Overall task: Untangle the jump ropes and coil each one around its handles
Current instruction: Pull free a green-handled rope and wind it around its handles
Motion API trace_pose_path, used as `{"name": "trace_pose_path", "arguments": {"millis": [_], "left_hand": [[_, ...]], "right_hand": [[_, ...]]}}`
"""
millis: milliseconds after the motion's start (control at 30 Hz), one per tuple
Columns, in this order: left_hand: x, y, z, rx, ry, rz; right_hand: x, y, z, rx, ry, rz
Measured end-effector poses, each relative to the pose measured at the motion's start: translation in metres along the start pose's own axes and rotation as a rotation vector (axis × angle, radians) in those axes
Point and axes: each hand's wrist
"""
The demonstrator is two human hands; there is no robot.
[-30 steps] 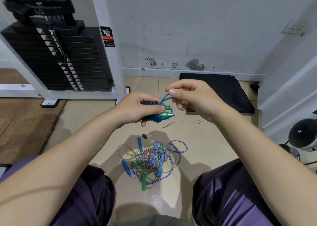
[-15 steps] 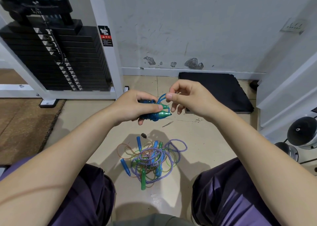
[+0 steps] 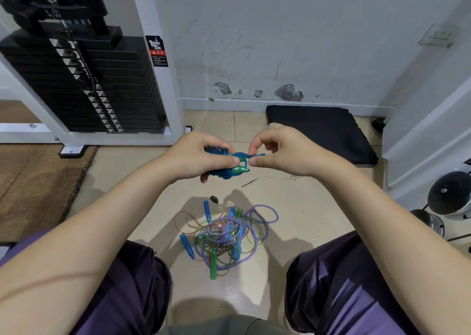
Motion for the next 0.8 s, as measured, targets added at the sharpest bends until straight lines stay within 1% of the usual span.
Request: {"name": "trace_pose_path", "arguments": {"millis": [167, 333, 400, 533, 600, 667, 800], "left_hand": [[-0.0005, 0.0004, -0.0007, -0.015, 0.002, 0.001], [-0.0002, 0.0011, -0.0001, -0.005, 0.001, -0.001], [0.0001, 0.0016, 0.0008, 0.005, 0.003, 0.003], [0.0012, 0.0031, 0.0055, 0.108, 0.029, -0.020], [0.0012, 0.0029, 0.0075, 0.157, 0.043, -0.040], [0.0007, 0.0020, 0.0076, 0.188, 0.073, -0.037], [0.0004, 0.0021, 0.0061, 0.205, 0.125, -0.038]], "right_hand": [[0.0002, -0.0035, -0.0047, 0.060, -0.065, -0.018], [0.0003, -0.0009, -0.0061, -0.153, -0.108, -0.066], [0.0008, -0.0018, -0.0055, -0.253, -0.077, -0.083], [0.0024, -0.0035, -0.0003, -0.628, 0.023, -0.085], [0.0024, -0.0029, 0.0022, -0.729, 0.039, -0.063], [0.0019, -0.0031, 0.0024, -0.769, 0.059, -0.052], [-0.0001, -0.0051, 0.0001, -0.731, 0.141, -0.042]]}}
Point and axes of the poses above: each hand's wrist, its own x-axis away from the middle knuckle, its own z-axis out of the back of the hand, y = z × x, and after that the axes turned 7 degrees about -y, right-handed
